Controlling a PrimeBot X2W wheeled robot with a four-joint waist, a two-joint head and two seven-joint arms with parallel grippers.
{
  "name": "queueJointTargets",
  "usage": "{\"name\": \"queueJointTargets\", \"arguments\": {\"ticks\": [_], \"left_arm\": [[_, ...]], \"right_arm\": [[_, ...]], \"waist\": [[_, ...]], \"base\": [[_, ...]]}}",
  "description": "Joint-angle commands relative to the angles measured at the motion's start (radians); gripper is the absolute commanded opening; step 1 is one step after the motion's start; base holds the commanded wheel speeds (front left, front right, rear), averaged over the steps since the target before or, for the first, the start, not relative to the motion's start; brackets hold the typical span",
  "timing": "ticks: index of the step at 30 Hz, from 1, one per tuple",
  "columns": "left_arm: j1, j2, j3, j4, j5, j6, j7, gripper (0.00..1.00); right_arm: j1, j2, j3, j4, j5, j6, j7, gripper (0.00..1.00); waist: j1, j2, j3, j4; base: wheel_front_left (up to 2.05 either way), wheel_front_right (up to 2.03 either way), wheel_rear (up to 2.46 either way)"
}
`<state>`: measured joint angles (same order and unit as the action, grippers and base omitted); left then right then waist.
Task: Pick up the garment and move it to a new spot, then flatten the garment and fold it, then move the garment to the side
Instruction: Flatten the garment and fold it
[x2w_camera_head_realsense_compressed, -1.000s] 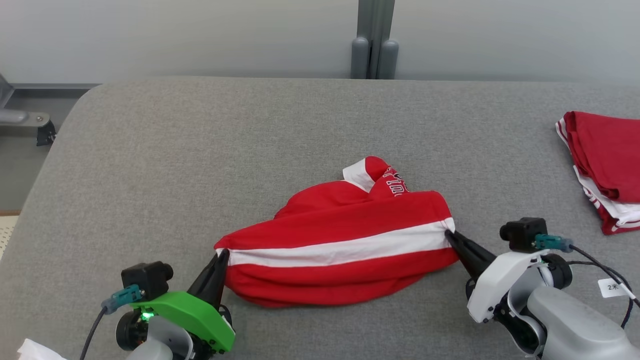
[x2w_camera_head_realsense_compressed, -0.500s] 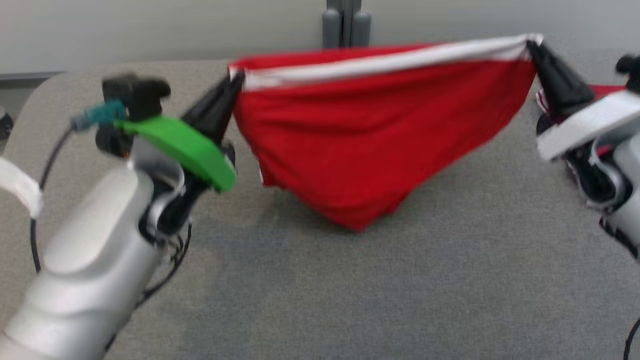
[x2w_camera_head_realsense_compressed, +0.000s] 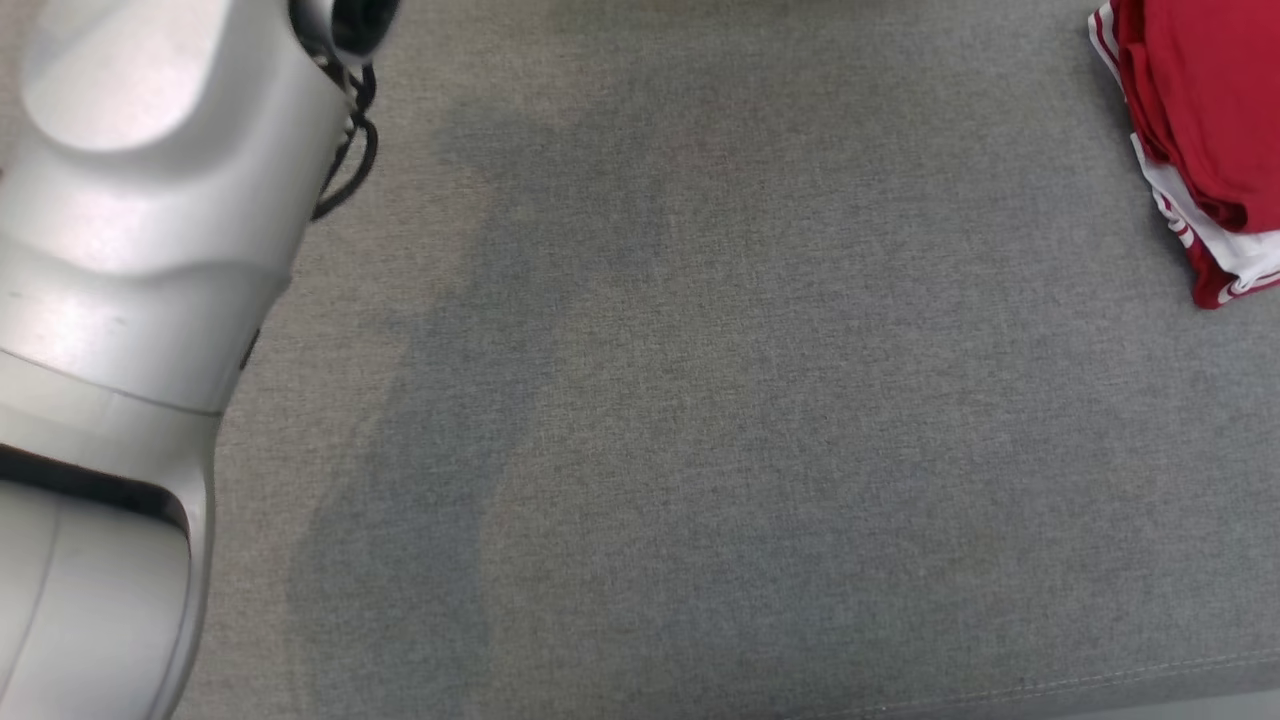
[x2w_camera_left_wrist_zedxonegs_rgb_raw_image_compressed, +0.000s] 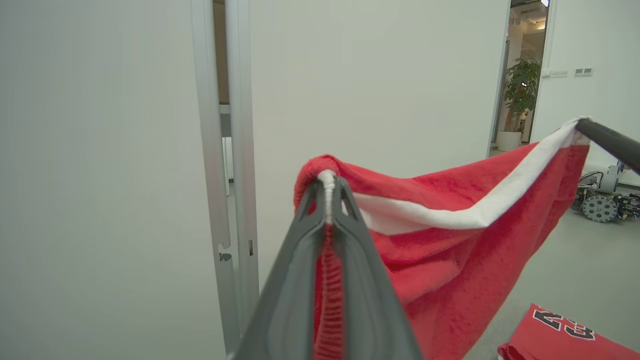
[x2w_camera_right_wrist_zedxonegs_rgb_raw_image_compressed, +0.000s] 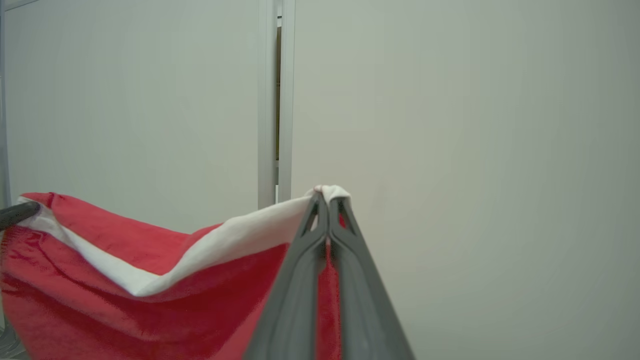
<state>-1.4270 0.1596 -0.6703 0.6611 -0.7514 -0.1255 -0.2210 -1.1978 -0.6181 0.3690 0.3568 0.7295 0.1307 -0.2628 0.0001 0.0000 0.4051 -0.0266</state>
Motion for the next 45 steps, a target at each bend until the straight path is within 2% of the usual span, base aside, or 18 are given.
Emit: {"name": "queueJointTargets", "arguments": {"ticks": [1,4,8,12,16,21,27,30,35,41,45], "left_arm": [[0.044,0.003,-0.027,0.014,-0.01,-0.005,-0.011,0.0],[0.148,0.028,-0.095,0.012,-0.045,-0.006,-0.03,0.0],[0.34,0.06,-0.132,-0.042,-0.103,-0.006,-0.045,0.0],[0.59,0.097,-0.085,-0.15,-0.098,-0.006,-0.044,0.0],[0.855,0.11,-0.021,-0.242,-0.057,-0.005,-0.044,0.0],[1.138,0.076,0.085,-0.347,0.017,0.018,-0.044,0.0],[1.339,0.063,0.162,-0.478,0.138,0.069,-0.044,0.0],[1.389,0.076,0.175,-0.522,0.175,0.086,-0.044,0.0],[1.409,0.075,0.173,-0.576,0.182,0.095,-0.04,0.0],[1.301,0.03,0.133,-0.576,0.195,0.074,-0.003,0.0],[1.188,-0.019,0.109,-0.539,0.189,0.054,0.025,0.0]], "right_arm": [[0.054,0.009,0.015,-0.017,-0.007,0.0,-0.002,0.0],[0.155,0.008,0.022,-0.07,-0.012,0.0,-0.002,0.0],[0.368,0.024,-0.048,-0.135,-0.018,0.0,-0.002,0.0],[0.623,0.038,-0.129,-0.203,-0.015,0.0,-0.002,0.0],[0.89,0.054,-0.175,-0.264,0.007,0.0,-0.002,0.0],[1.146,0.076,-0.229,-0.347,0.04,-0.001,-0.002,0.0],[1.35,0.085,-0.297,-0.47,0.021,-0.001,0.025,0.0],[1.415,0.097,-0.352,-0.533,-0.006,-0.001,0.048,0.0],[1.451,0.113,-0.433,-0.614,-0.132,-0.002,0.135,0.0],[1.305,0.114,-0.455,-0.595,-0.342,-0.001,0.246,0.0],[1.153,0.093,-0.417,-0.543,-0.378,-0.001,0.304,0.0]], "waist": [[-0.0001,0.0,0.064,-0.046],[-0.0001,0.0,0.064,-0.045],[-0.0001,0.0,0.031,-0.028],[-0.0001,0.0,-0.041,-0.014],[-0.0001,0.0,-0.127,-0.008],[-0.0001,0.0,-0.192,-0.009],[-0.0001,0.0,-0.204,0.007],[-0.0001,0.0,-0.2,0.015],[-0.0001,0.0,-0.198,0.034],[-0.0001,0.0,-0.162,0.065],[-0.0001,0.0,-0.117,0.094]], "base": [[0.0,0.0,0.0],[0.0,0.0,0.0],[0.0,0.0,0.0],[0.0,0.0,0.0],[0.0,0.0,0.0],[0.0,0.0,0.0],[0.0,0.0,0.0],[0.0,0.0,0.0],[0.0,0.0,0.0],[0.0,0.0,0.0],[0.0,0.0,0.0]]}}
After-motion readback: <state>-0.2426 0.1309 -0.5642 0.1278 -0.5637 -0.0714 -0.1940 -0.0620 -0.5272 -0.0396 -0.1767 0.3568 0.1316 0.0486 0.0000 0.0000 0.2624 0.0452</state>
